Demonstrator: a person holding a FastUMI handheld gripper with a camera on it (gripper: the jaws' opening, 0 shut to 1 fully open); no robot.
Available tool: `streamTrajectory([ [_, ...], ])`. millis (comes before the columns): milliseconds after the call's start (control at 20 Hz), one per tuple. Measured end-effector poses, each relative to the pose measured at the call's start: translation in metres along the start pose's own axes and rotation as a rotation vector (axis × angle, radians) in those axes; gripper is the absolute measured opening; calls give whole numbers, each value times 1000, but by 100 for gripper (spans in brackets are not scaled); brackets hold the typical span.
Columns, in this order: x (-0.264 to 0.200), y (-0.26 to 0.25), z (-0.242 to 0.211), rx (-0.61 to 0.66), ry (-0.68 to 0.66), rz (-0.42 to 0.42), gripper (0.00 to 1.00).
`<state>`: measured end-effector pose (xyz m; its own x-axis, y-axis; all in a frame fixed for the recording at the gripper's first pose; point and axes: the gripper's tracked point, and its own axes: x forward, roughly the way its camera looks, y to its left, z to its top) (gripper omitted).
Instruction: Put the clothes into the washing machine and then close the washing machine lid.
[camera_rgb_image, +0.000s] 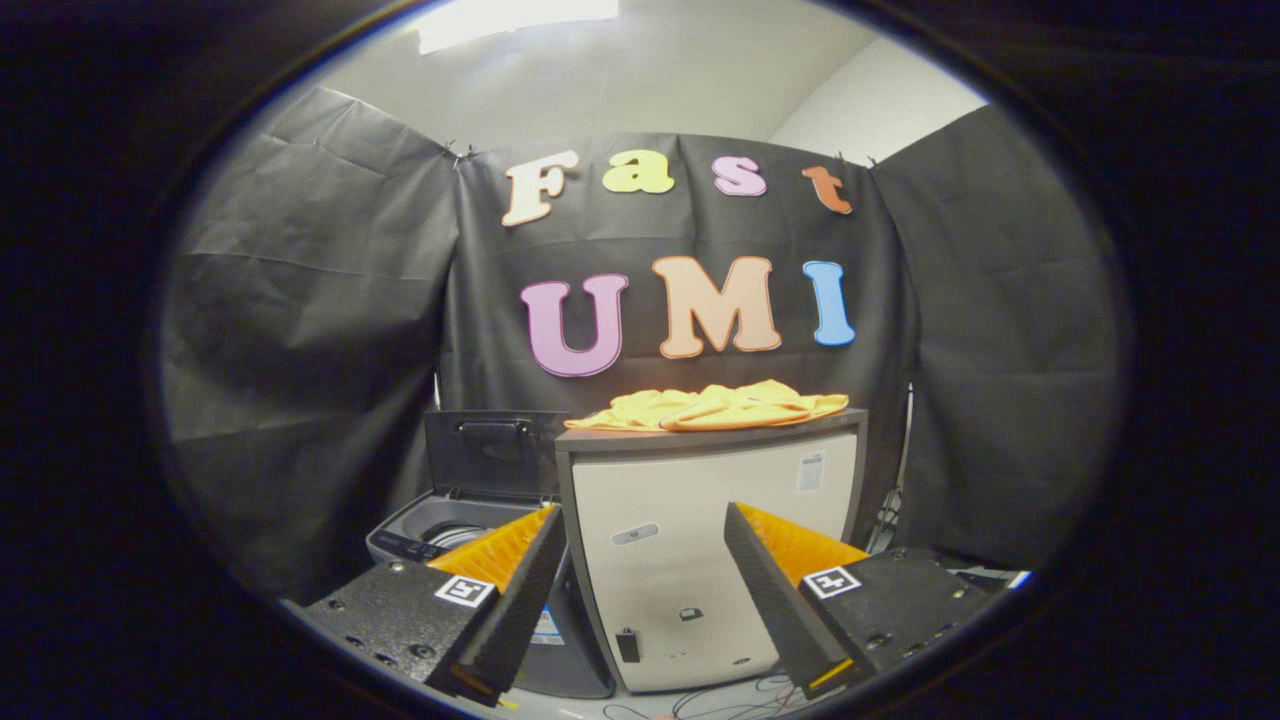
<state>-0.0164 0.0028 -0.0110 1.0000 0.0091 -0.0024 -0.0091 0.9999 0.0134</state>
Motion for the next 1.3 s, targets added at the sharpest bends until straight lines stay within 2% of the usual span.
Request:
streamTrajectory([
  [350, 6, -3, 1, 24, 4, -2, 97],
  [650, 26, -13, 29, 42, -18, -10, 96],
  [950, 74, -20, 39, -16, 44, 26, 96],
  [1050, 93, -23, 55, 5, 37, 41, 97],
  [1300, 156, -56, 96, -4, 50, 1, 96],
])
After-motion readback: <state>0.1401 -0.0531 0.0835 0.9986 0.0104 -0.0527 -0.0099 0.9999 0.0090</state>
